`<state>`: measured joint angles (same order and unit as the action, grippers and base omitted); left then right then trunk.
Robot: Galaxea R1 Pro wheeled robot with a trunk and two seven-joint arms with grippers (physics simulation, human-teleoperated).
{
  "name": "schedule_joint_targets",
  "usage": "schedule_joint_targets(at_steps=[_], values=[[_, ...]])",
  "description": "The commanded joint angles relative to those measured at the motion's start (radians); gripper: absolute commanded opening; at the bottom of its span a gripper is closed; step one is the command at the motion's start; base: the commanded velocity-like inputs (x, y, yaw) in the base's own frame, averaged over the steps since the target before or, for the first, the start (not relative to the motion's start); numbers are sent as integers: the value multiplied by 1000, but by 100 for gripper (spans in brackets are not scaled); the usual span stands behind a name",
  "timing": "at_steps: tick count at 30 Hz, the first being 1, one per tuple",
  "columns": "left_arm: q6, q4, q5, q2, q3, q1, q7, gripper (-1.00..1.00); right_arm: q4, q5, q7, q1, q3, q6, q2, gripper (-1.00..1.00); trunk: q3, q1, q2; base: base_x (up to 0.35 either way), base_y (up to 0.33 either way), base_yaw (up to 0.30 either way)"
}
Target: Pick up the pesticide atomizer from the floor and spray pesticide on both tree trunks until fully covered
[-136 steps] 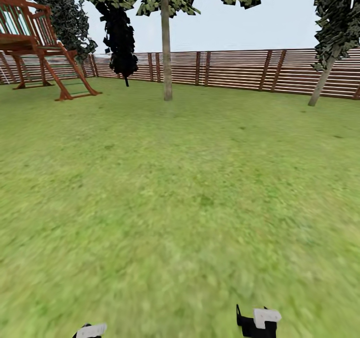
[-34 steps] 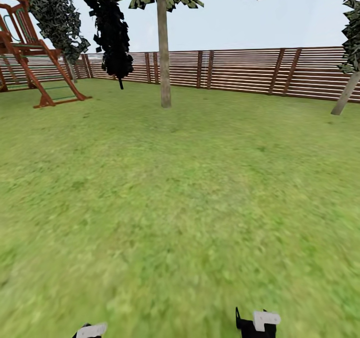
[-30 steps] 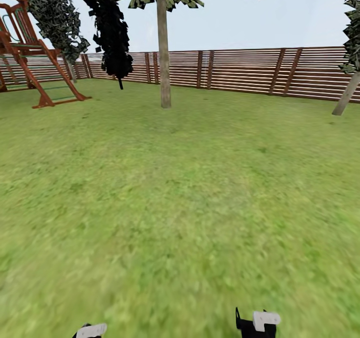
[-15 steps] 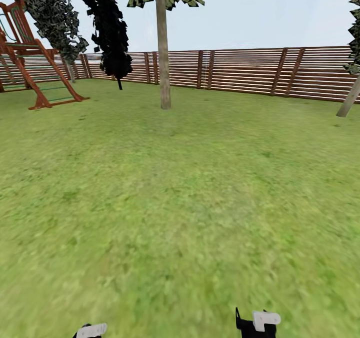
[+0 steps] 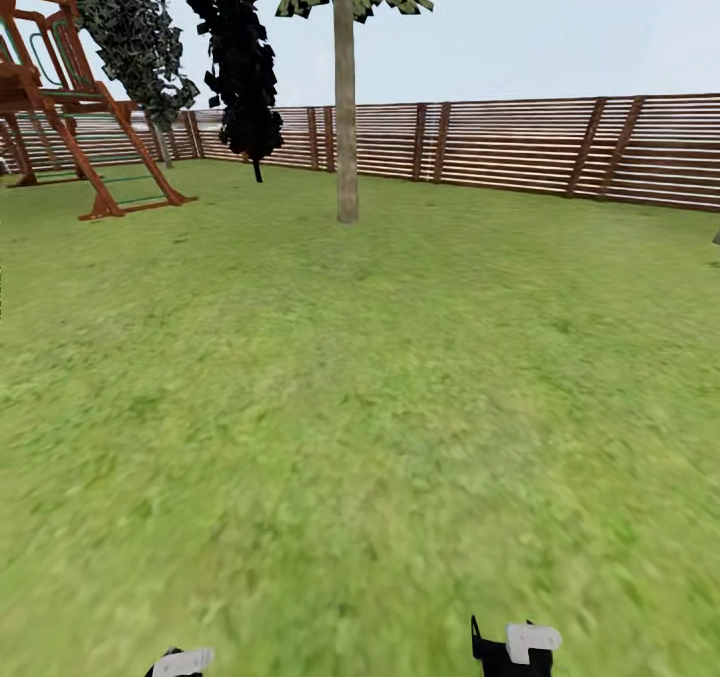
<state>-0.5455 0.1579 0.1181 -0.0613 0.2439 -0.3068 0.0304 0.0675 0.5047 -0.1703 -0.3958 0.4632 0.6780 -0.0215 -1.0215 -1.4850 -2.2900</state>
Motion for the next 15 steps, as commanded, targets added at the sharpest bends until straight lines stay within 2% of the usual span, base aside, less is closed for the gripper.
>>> schedule_joint_targets(at_steps=[1, 15], values=[[0, 0, 0, 0, 0, 0, 0, -100, 0, 0, 0, 0, 0, 0, 0, 100, 0, 0, 0, 339, 0, 40], [0, 0, 0, 0, 0, 0, 0, -100, 0, 0, 0, 0, 0, 0, 0, 100, 7, 0, 0, 339, 0, 4]])
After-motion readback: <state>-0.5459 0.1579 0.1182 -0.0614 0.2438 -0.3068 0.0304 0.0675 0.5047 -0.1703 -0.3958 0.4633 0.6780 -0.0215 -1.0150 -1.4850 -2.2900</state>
